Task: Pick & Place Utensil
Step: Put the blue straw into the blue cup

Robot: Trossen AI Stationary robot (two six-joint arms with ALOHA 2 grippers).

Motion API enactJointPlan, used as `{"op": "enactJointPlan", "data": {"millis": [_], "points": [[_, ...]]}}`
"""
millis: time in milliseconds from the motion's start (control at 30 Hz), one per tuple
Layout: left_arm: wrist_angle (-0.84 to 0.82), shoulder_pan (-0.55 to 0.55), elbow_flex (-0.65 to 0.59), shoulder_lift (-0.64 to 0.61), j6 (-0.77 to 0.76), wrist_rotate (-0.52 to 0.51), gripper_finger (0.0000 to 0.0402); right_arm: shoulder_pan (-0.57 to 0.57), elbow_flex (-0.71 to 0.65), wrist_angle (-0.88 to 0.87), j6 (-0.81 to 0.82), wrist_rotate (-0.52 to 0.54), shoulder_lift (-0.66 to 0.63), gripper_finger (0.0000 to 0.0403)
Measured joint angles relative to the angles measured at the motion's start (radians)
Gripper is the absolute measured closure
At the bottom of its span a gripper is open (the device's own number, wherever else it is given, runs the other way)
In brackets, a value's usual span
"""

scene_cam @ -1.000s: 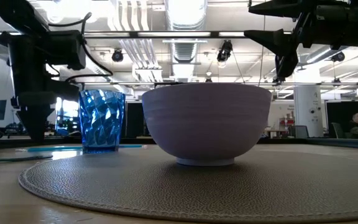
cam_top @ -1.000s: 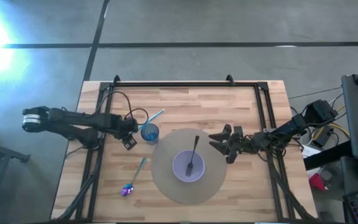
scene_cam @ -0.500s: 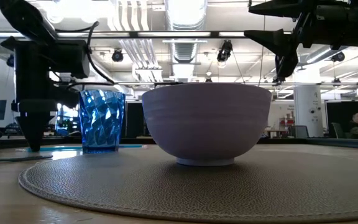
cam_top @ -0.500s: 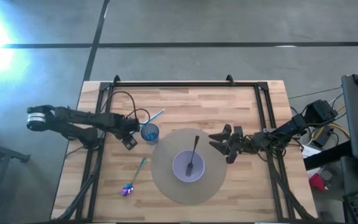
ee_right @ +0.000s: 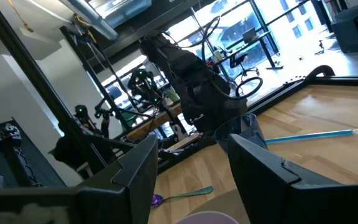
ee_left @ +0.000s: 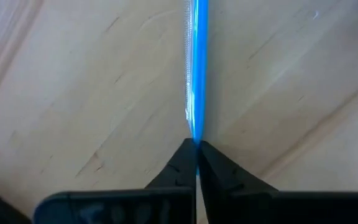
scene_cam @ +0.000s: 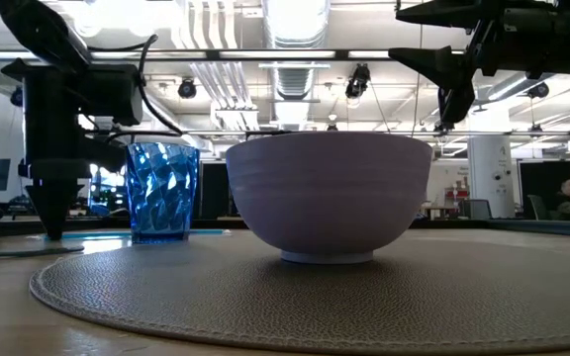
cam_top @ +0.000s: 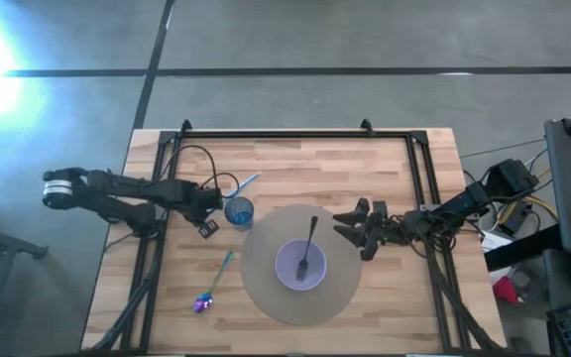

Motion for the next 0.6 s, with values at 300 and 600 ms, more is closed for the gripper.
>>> {"op": "enactJointPlan", "data": {"millis": [300, 600], "points": [[0.000, 0.000, -0.001, -0.004, -0.002, -0.008, 0.0401, 0.000, 0.000, 0.000, 0.000, 0.000, 0.000, 0.0213], [-0.010, 0.000, -0.006, -0.095, -0.018, -0.034, 0.0401, 0.000, 0.000, 0.000, 0.000, 0.000, 0.000, 0.0213]]}}
